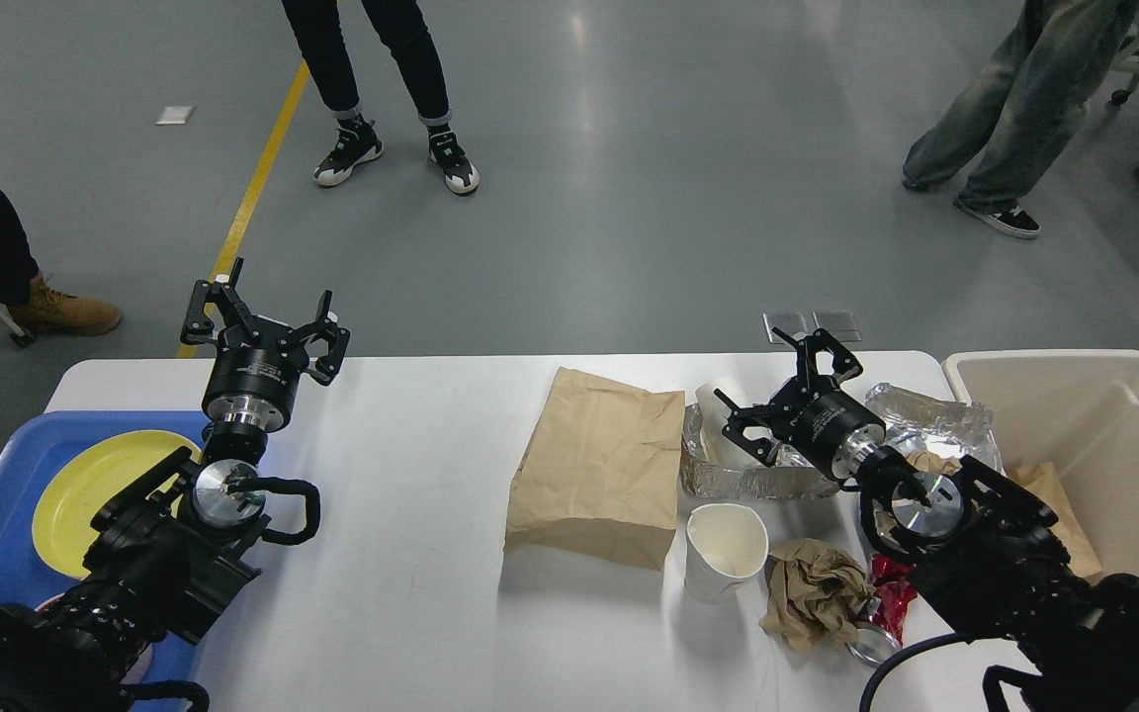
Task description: Tidy desktop
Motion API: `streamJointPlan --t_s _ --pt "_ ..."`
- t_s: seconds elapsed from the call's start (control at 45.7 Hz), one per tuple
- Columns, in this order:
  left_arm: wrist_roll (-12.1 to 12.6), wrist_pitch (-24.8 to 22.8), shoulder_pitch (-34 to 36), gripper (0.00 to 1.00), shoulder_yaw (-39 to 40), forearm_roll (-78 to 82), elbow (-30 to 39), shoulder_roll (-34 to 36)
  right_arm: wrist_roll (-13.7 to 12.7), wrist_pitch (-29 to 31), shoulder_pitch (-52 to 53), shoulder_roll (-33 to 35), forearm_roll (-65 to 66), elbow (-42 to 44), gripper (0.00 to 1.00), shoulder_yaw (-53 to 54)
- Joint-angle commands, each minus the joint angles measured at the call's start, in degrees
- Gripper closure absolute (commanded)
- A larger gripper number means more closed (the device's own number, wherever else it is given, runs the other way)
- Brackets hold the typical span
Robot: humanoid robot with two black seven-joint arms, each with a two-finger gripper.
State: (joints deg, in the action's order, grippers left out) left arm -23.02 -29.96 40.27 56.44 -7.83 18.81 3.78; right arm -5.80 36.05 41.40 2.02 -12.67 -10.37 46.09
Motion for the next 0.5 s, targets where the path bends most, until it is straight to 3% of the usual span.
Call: streamJointPlan --t_s 0.0,0.482 --pt "0.0 0.0 0.0 0.04 0.0 0.0 0.0 0.0 0.0 0.0 0.0 0.0 0.0 0.0 0.00 0.0" --pt "0.0 0.0 0.0 0.04 0.0 0.0 0.0 0.0 0.0 0.0 0.0 0.0 0.0 0.0 0.00 0.0"
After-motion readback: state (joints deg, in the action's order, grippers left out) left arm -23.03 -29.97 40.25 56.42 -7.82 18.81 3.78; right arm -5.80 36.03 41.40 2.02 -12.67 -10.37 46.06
